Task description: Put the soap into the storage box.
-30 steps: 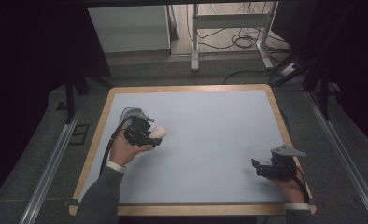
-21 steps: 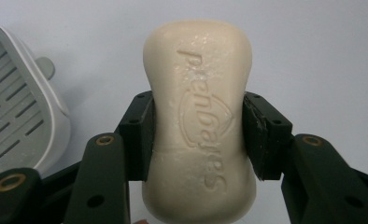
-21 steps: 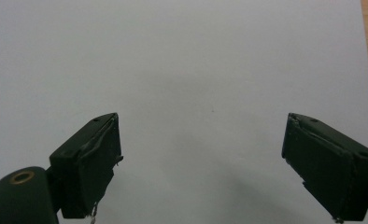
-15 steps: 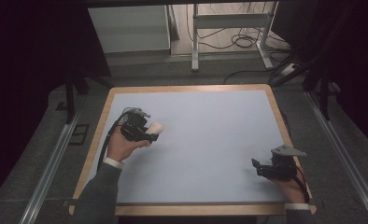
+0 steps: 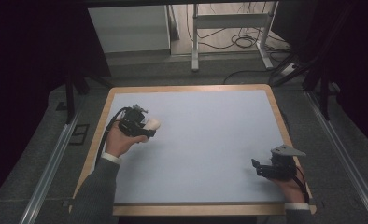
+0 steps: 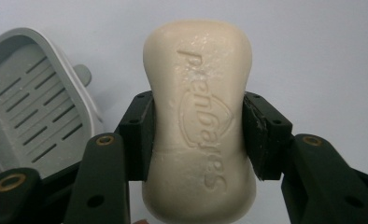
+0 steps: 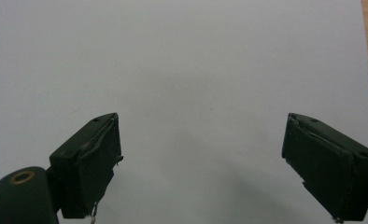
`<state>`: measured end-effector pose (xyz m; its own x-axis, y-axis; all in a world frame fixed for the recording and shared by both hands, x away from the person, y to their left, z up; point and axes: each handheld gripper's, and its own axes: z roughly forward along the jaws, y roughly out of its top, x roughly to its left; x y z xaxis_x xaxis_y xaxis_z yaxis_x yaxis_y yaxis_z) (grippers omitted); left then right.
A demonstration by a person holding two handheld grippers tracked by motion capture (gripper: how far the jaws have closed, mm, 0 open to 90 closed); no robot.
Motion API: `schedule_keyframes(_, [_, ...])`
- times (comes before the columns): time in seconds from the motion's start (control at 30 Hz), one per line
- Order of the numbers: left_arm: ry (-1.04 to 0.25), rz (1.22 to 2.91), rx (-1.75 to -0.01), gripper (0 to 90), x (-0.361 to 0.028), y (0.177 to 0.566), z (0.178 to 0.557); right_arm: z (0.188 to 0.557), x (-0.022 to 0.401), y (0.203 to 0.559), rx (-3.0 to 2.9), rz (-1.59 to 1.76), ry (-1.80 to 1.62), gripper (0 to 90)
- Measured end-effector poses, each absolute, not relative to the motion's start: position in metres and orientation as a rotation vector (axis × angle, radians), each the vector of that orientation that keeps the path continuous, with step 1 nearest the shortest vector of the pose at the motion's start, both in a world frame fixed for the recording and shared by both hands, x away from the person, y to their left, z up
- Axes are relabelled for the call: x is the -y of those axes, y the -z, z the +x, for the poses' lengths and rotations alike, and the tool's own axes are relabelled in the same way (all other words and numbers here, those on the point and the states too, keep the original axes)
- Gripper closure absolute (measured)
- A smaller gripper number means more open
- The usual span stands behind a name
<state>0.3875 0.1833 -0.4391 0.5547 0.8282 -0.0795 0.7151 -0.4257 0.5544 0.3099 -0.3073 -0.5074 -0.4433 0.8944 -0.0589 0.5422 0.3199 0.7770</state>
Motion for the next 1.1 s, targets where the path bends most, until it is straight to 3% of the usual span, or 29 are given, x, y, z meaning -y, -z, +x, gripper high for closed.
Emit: schedule_keyframes(1.1, [-0.316, 2.145, -1.472, 49.5, -0.226, 0.453, 0.435, 0.31, 0.308, 0.509, -2.1, 1.27, -0.946, 11.4])
